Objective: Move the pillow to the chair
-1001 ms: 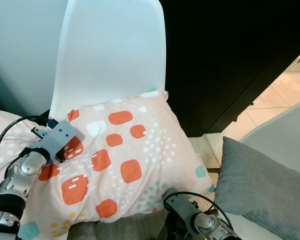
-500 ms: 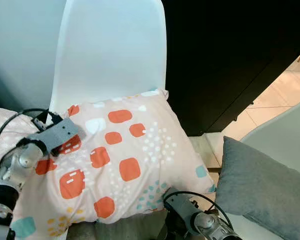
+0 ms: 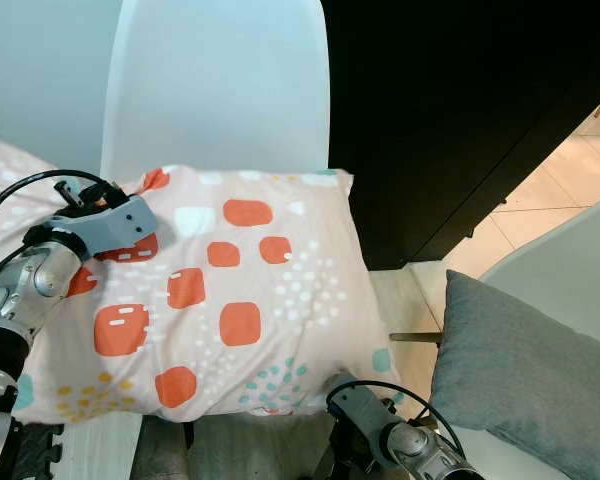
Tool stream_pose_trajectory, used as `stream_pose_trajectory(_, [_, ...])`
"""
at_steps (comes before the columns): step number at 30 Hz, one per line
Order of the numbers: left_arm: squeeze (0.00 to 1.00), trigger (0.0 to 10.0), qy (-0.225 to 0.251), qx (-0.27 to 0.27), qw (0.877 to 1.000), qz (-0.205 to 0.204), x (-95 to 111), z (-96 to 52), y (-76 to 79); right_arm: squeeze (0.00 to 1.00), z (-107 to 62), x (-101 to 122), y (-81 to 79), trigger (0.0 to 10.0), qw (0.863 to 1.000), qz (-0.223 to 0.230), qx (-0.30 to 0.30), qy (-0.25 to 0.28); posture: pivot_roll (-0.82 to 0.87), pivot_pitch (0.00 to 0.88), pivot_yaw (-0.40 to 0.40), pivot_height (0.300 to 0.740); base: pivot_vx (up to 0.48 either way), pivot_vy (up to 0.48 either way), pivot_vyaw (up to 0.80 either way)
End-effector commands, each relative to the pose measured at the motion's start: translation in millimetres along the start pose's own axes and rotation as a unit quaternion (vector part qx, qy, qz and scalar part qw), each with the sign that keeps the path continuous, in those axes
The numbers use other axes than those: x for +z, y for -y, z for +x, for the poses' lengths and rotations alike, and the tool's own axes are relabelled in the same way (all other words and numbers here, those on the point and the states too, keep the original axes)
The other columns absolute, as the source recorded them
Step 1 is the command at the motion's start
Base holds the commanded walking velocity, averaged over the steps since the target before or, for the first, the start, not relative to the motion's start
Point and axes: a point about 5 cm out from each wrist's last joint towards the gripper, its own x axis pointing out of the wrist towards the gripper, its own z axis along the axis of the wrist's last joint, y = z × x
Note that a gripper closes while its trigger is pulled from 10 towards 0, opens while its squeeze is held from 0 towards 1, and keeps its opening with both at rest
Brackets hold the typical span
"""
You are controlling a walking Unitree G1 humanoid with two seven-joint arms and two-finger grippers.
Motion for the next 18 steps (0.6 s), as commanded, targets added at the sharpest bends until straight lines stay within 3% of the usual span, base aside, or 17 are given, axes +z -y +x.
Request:
stream_pose_trajectory(1, [1.00, 10.0, -0.007, -0.011, 1.000, -0.014, -2.9, -4.8, 12.4, 0.00, -8.7, -73.8, -65.5, 10.0, 0.983, 0.058, 0.100, -0.141, 0.04, 0.259, -0.152, 0.517, 0.000, 0.000, 0.00])
stream_pose_trajectory(6, [1.00, 10.0, -0.023, 0.014, 0.998, -0.053, -11.1, -9.5, 2.9, 0.00, -8.5, -73.2, -65.5, 10.0, 0.983, 0.056, 0.101, -0.141, 0.05, 0.258, -0.158, 0.517, 0.000, 0.000, 0.00])
stream_pose_trajectory(10, [1.00, 10.0, -0.019, 0.066, 0.989, -0.132, -12.6, -9.5, -25.2, 0.00, -8.0, -72.0, -66.5, 10.0, 0.983, 0.061, 0.103, -0.138, 0.05, 0.255, -0.156, 0.517, 0.000, 0.000, 0.00])
stream_pose_trajectory(12, [1.00, 10.0, 0.001, 0.060, 0.973, -0.221, -5.5, -9.3, -29.7, 0.00, -7.6, -71.1, -66.9, 10.0, 0.983, 0.061, 0.104, -0.135, 0.06, 0.253, -0.154, 0.517, 0.000, 0.000, 0.00])
stream_pose_trajectory(14, [1.00, 10.0, 0.032, 0.041, 0.947, -0.317, 5.3, -10.7, -27.2, 0.00, -7.0, -69.7, -67.2, 10.0, 0.984, 0.062, 0.104, -0.132, 0.07, 0.247, -0.152, 0.517, 0.000, 0.000, 0.00])
stream_pose_trajectory(15, [1.00, 10.0, 0.054, 0.018, 0.926, -0.372, 14.7, -14.4, -22.7, 0.00, -6.7, -68.9, -67.0, 10.0, 0.984, 0.062, 0.104, -0.131, 0.07, 0.243, -0.150, 0.517, 0.000, 0.000, 0.00])
stream_pose_trajectory(16, [1.00, 10.0, 0.054, 0.018, 0.926, -0.372, 14.7, -14.4, -22.7, 0.00, -6.7, -68.9, -67.0, 10.0, 0.984, 0.062, 0.104, -0.131, 0.07, 0.243, -0.150, 0.517, 0.000, 0.000, 0.00])
stream_pose_trajectory(17, [0.82, 10.0, 0.097, -0.036, 0.887, -0.450, 34.0, -26.7, -9.4, 0.00, -5.9, -66.4, -66.5, 10.0, 0.985, 0.062, 0.103, -0.125, 0.07, 0.238, -0.151, 0.517, 0.000, 0.000, 0.00])
stream_pose_trajectory(18, [0.82, 10.0, 0.097, -0.036, 0.887, -0.450, 34.0, -26.7, -9.4, 0.00, -5.9, -66.4, -66.5, 10.0, 0.985, 0.062, 0.103, -0.125, 0.07, 0.238, -0.151, 0.517, 0.000, 0.000, 0.00])
